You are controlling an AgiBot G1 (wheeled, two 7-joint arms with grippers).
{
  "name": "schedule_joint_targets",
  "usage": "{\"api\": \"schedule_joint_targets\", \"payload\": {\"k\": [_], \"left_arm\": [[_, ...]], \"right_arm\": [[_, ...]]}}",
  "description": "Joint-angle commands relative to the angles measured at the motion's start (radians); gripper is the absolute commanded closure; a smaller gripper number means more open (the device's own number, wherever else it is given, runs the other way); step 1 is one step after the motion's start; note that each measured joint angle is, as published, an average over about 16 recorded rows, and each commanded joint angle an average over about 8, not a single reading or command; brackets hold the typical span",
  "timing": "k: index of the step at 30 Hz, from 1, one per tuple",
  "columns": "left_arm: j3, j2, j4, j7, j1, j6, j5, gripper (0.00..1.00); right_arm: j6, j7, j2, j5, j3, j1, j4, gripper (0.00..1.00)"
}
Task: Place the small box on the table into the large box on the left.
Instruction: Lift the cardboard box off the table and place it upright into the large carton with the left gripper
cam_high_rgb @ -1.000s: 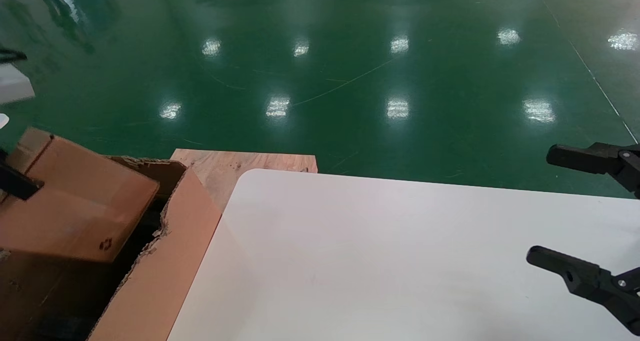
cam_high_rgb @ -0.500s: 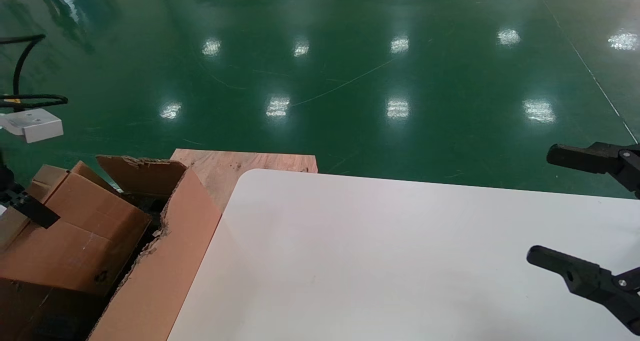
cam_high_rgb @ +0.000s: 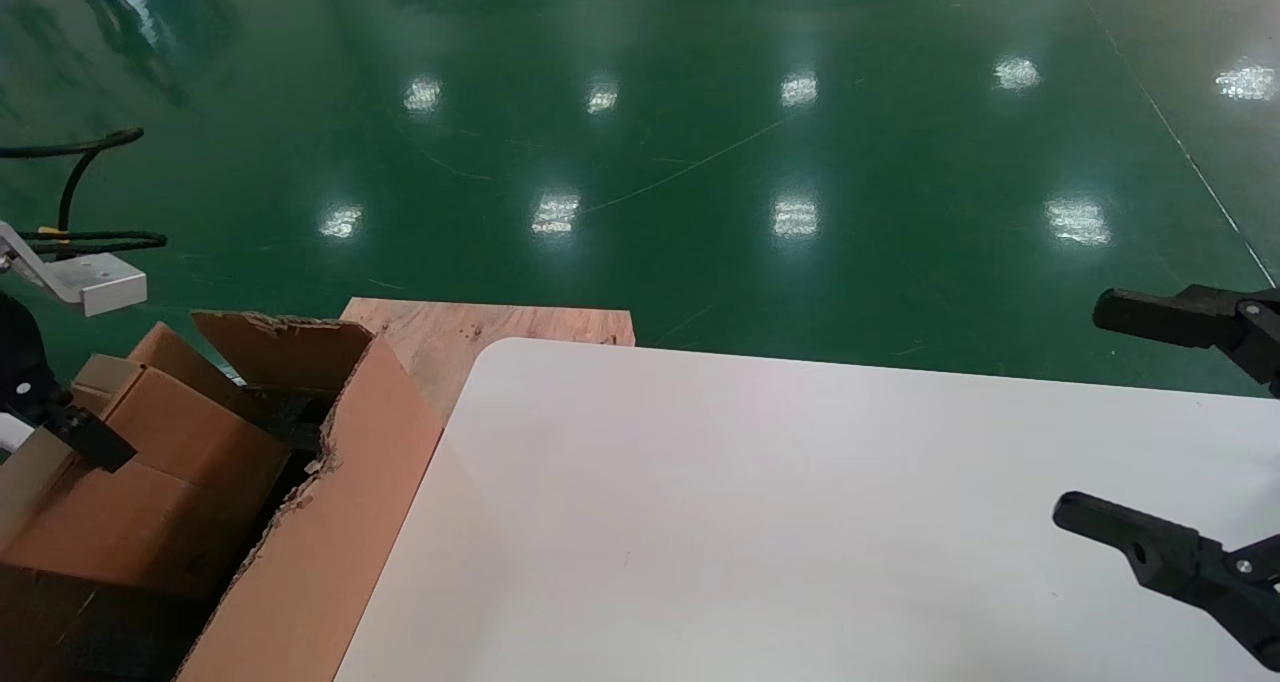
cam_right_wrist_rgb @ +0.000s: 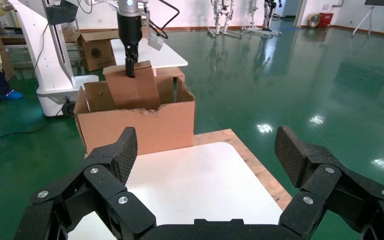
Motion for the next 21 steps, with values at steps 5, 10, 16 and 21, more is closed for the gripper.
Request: {"api": "schedule_joint_targets", "payload": {"k": [5, 10, 16, 21], "left_arm": [[-0.002, 0.006, 0.074, 0.007, 0.068, -0.026, -0.006, 1.00], [-0.003, 0.008, 0.124, 0.014, 0.107, -0.087, -0.007, 1.00], [-0.006, 0.000, 0.164, 0.013, 0.156, -0.188, -0.010, 1.00], [-0.011, -0.009, 0.172, 0.011, 0.186, -0.220, -0.016, 1.00]], "right_arm": [[0.000, 0.000, 0.000, 0.000, 0.000, 0.000, 0.000, 0.00], [0.000, 0.000, 0.000, 0.000, 0.000, 0.000, 0.000, 0.00], [0.000, 0.000, 0.000, 0.000, 0.000, 0.000, 0.000, 0.00], [0.000, 0.000, 0.000, 0.000, 0.000, 0.000, 0.000, 0.00]]}}
